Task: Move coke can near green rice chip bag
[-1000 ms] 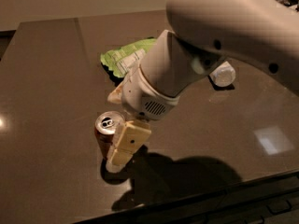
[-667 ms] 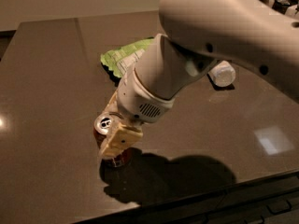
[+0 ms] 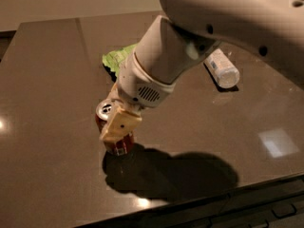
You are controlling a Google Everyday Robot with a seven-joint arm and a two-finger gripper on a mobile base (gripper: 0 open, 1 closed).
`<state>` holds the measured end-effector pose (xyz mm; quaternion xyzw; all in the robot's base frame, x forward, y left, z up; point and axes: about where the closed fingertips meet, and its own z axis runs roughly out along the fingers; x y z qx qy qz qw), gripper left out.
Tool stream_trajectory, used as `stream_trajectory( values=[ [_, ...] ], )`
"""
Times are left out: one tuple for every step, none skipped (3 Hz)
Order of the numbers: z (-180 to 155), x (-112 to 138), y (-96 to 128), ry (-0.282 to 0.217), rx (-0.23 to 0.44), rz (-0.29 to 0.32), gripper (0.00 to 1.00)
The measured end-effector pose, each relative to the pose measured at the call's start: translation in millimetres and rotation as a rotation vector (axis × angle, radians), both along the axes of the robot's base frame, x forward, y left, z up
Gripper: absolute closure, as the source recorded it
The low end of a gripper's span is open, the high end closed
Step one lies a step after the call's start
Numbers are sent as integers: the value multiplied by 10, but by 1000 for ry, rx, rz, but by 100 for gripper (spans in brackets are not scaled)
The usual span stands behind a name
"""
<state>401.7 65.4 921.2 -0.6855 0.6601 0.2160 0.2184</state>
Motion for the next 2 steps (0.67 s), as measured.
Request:
stream_trajectory(
  values=[
    [191, 368, -78, -25, -9, -68, 100],
    [342, 750, -157, -51, -18, -137, 100]
  ],
)
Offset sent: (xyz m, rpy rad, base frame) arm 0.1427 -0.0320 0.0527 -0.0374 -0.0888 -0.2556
